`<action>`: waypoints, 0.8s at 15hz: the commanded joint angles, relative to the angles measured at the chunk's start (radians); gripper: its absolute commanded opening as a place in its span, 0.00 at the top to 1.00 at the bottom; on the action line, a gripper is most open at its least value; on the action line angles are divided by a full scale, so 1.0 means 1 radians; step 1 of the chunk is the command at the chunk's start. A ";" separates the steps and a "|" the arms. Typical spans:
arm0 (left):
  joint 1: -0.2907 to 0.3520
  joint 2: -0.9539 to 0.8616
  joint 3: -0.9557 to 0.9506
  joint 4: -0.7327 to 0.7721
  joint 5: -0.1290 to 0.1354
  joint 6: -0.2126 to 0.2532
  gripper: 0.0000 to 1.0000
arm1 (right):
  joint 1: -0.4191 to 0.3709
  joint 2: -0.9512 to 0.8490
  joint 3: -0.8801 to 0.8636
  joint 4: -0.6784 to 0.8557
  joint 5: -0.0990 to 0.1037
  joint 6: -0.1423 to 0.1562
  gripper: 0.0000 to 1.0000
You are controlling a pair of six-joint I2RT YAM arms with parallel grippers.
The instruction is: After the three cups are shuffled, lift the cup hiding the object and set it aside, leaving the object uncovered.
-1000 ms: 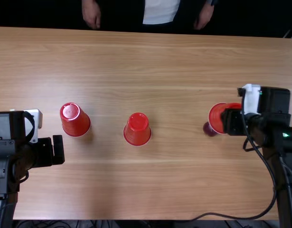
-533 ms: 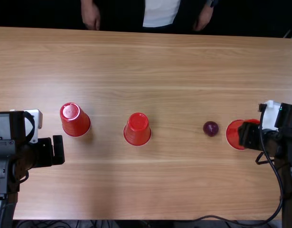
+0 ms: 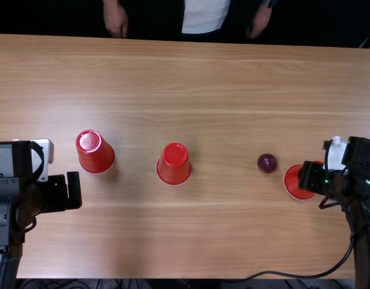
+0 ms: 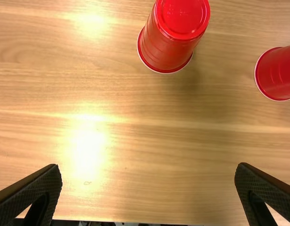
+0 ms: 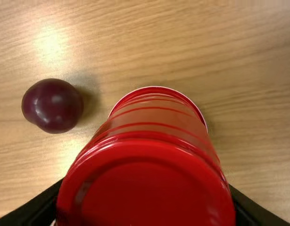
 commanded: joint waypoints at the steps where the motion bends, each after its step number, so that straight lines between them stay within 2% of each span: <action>1: -0.007 -0.004 0.019 0.001 0.000 0.003 0.00 | -0.007 0.021 -0.026 0.005 0.002 -0.004 0.00; 3: -0.007 -0.004 0.019 -0.001 -0.002 0.005 0.00 | -0.007 0.019 -0.032 0.007 0.002 -0.034 0.00; 7: -0.006 -0.005 0.018 -0.002 -0.002 0.005 0.00 | -0.004 -0.007 -0.012 0.007 0.000 -0.035 0.00; 12: -0.006 -0.025 0.013 -0.001 0.000 0.003 0.00 | 0.016 -0.156 0.086 0.002 -0.006 -0.037 0.00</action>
